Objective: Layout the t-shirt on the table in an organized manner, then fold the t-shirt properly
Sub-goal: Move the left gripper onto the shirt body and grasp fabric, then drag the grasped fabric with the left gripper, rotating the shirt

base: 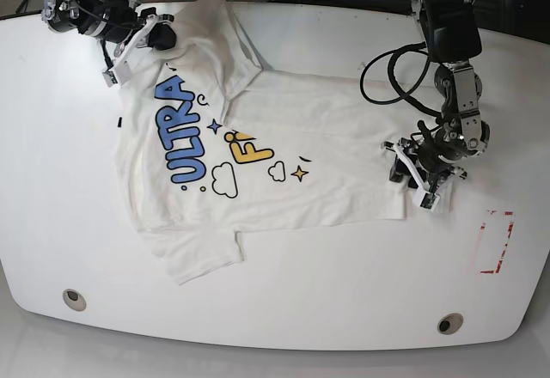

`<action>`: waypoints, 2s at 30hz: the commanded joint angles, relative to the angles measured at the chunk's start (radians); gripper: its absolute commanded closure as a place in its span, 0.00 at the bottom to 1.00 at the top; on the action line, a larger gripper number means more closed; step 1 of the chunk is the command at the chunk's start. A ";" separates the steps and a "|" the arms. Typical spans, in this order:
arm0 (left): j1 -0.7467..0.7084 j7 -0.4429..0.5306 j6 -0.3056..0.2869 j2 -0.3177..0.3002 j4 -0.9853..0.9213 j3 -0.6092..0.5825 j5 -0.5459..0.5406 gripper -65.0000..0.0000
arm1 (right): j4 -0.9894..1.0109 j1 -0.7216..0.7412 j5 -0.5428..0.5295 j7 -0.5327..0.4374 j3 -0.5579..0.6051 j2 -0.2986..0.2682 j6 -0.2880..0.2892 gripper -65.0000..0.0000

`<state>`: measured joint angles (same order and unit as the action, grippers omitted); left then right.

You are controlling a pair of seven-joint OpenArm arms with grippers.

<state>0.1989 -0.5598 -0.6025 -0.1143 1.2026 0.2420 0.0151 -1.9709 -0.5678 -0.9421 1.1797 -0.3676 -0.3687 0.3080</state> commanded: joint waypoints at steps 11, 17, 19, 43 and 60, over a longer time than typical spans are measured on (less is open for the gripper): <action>0.001 -0.026 -0.003 -0.037 0.046 -0.002 -0.010 0.36 | -0.017 0.007 -0.015 -0.011 -0.009 -0.013 0.006 1.00; 0.000 -0.026 -0.003 -0.040 0.046 -0.003 -0.010 0.46 | -0.017 0.010 -0.015 -0.011 -0.009 -0.013 0.006 1.00; 0.000 -0.026 -0.003 -0.041 0.046 -0.003 -0.010 0.53 | -0.017 0.010 -0.015 -0.011 -0.009 -0.013 0.006 1.00; -0.029 -0.024 0.000 -0.038 0.171 0.000 0.067 0.93 | -0.015 0.007 -0.015 -0.011 -0.009 -0.011 0.006 1.00; -0.029 -0.024 0.000 -0.038 0.165 0.001 0.082 0.62 | -0.015 0.007 -0.015 -0.011 -0.011 0.015 0.006 1.00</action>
<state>0.1490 -0.6044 -0.6060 -0.1444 1.3502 0.2401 0.1051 -1.9709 -0.5602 -0.9421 1.1801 -0.3706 -0.3431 0.3080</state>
